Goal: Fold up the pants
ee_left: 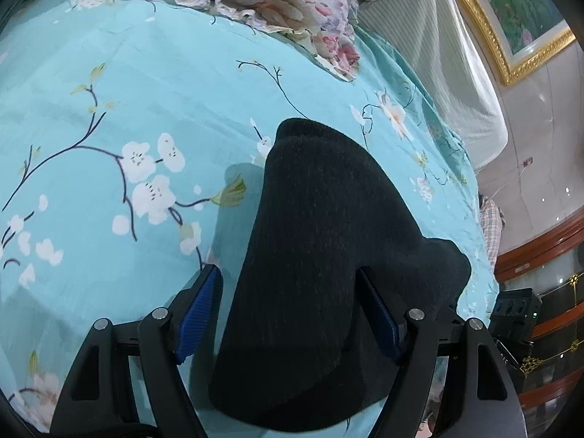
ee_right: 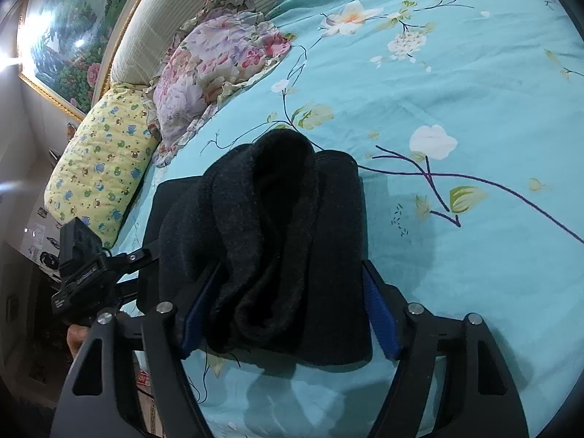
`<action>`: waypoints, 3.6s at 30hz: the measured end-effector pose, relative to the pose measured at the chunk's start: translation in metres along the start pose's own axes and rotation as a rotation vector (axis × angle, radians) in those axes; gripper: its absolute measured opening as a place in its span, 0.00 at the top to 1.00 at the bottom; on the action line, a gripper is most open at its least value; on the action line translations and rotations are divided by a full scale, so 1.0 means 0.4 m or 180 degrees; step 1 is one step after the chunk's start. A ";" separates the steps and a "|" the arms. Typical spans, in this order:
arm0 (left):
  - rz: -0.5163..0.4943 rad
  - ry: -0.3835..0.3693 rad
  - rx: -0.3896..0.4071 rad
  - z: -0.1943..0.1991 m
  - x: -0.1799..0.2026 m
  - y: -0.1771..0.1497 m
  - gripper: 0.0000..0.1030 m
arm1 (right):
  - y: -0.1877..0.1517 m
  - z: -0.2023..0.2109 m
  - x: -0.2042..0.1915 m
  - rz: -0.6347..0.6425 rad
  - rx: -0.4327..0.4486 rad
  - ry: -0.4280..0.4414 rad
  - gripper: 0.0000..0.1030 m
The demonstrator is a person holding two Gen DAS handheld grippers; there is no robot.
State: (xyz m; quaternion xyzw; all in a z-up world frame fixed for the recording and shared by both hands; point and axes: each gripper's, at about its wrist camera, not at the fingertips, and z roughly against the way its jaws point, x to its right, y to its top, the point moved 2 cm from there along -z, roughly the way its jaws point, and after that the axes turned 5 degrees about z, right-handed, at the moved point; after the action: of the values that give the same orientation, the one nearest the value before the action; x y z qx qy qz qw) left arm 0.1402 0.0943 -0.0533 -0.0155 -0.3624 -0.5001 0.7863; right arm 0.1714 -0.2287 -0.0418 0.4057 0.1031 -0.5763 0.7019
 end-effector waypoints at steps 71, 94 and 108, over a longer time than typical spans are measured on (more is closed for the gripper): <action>0.0303 0.0326 0.0767 0.213 -0.247 0.221 0.52 | 0.228 -0.354 -0.341 0.0744 -0.0297 0.0435 0.48; 0.0297 0.0598 0.0882 0.257 -0.245 0.175 0.24 | 0.215 -0.324 -0.329 0.0805 -0.0175 0.0201 0.23; 0.0084 0.0827 0.1004 0.300 -0.199 0.088 0.23 | 0.173 -0.262 -0.348 0.1017 -0.0071 0.0059 0.17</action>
State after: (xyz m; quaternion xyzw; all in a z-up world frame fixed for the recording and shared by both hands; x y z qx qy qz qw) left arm 0.0828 0.2201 0.0004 0.1677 -0.3316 -0.4246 0.8256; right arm 0.2232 -0.0552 0.0064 0.4144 0.0502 -0.4524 0.7881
